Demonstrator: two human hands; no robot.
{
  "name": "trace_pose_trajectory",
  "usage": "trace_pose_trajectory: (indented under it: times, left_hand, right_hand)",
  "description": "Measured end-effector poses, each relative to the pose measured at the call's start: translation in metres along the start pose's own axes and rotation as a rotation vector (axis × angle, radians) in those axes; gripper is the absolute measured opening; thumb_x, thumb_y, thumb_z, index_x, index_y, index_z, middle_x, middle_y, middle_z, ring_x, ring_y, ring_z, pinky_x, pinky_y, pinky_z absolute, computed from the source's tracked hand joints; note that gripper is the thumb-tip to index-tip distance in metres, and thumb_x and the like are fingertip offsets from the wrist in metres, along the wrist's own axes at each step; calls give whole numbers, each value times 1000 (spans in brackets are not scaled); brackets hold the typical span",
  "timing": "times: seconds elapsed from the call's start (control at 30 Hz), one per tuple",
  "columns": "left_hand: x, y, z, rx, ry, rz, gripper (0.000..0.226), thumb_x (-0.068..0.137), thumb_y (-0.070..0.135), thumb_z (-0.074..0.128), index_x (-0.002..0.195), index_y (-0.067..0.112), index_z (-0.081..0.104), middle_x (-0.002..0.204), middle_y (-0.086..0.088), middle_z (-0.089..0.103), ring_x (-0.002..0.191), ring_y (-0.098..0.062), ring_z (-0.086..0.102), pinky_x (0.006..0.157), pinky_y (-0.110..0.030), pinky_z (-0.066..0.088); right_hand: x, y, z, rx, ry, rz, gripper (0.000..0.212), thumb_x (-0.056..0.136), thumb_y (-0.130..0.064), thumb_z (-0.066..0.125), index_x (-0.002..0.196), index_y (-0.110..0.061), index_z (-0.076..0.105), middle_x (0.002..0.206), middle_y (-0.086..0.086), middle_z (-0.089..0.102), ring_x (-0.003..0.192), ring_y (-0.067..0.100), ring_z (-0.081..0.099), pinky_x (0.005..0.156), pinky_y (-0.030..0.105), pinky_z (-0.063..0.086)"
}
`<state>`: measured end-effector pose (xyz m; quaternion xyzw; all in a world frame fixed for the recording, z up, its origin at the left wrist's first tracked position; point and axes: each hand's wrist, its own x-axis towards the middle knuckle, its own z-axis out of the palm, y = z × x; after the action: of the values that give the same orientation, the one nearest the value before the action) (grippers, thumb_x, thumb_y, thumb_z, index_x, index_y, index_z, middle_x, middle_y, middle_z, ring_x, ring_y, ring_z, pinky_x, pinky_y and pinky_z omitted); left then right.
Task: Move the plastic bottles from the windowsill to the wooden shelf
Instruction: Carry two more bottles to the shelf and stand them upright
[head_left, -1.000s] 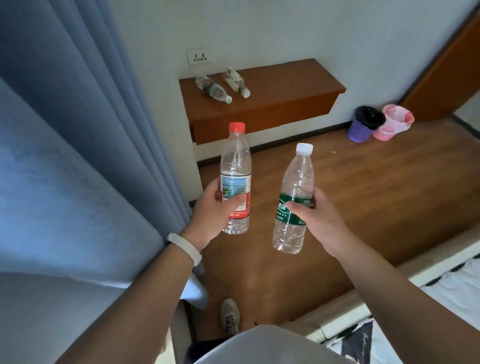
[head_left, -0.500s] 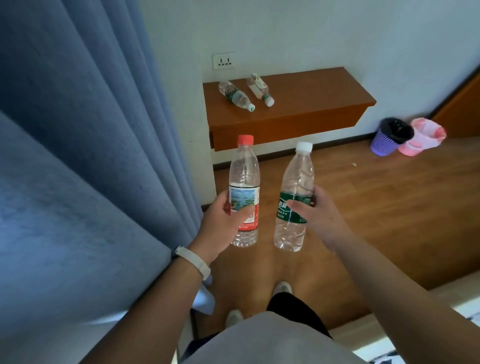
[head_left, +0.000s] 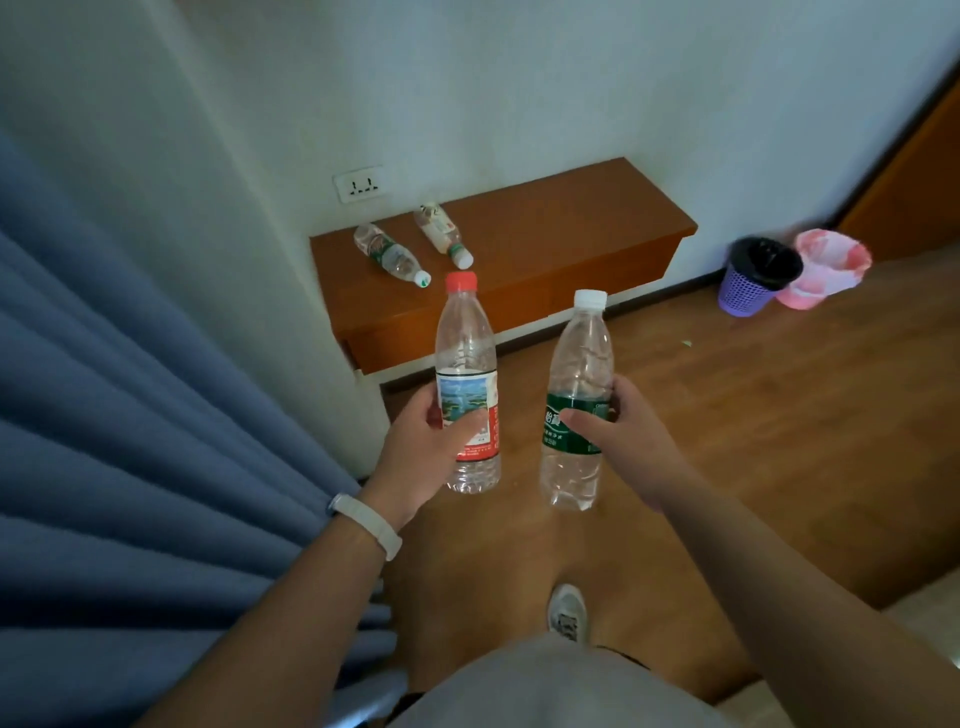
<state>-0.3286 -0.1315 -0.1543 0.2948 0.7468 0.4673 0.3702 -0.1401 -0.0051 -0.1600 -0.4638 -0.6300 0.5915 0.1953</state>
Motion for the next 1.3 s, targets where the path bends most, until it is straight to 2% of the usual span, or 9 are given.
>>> trace_pose_trajectory:
  times: [0.1,0.27,0.43,0.53,0.67,0.93,1.03,1.17,1.3]
  left_hand:
    - [32,31,36,-1,-34,18,53,89,37,69,139,28,50,127,7,64,113,-15,64,97,-42,53]
    - [76,65,80,4,-50,42,54,88,37,71,137,29,52,125,8,66,112,-16,65,97,-46,54]
    - [100,85,104,5,-42,46,52,90,35,69,139,28,50,125,10,63,110,-13,63,91,-34,55]
    - [119,90,101,0,-32,43,51,90,35,69,137,28,51,124,9,65,110,-15,64,91,-35,56]
    - [154,88,89,-30,4,36,48,89,33,71,133,26,55,118,9,68,105,-14,67,82,-26,56]
    - [260,76,63,-85,-46,-33,49,90,39,68,136,30,51,123,12,64,109,-13,64,79,-21,53]
    - [307,82,47,-121,-64,-36,51,88,41,70,134,30,52,122,13,64,109,-13,64,84,-24,55]
    - [364,90,21,-171,-59,-13,40,88,30,72,125,31,55,114,15,66,103,-8,65,69,-15,54]
    - [412,95,5,-165,-62,9,40,87,26,75,124,27,59,116,10,69,105,-9,66,82,-24,55]
  right_hand:
    - [24,-3,-45,10,13,-14,53,86,-27,73,132,-29,48,115,-12,63,101,7,63,78,26,53]
    - [61,-6,-104,35,26,-11,55,85,-28,74,134,-30,47,115,-13,64,102,7,63,77,26,53]
    - [94,-10,-130,96,39,-6,51,86,-26,74,131,-28,48,114,-11,64,101,7,63,73,22,52]
    - [115,-13,-129,94,19,4,51,85,-27,74,129,-30,48,114,-11,64,103,9,63,76,25,53]
    - [151,-15,-119,96,10,31,52,85,-26,75,131,-28,49,114,-9,65,102,8,64,79,26,53]
    - [251,-37,-91,16,52,76,51,84,-28,76,128,-26,51,111,-8,68,99,9,65,78,27,54]
    - [294,-54,-79,-13,61,101,54,84,-30,76,131,-25,50,113,-7,68,100,11,66,84,34,56]
    - [350,-83,-61,-69,70,74,53,83,-32,77,129,-26,51,110,-8,68,97,10,67,85,37,58]
    - [389,-103,-50,-88,104,55,48,83,-31,76,125,-27,52,109,-8,68,96,10,67,76,28,55]
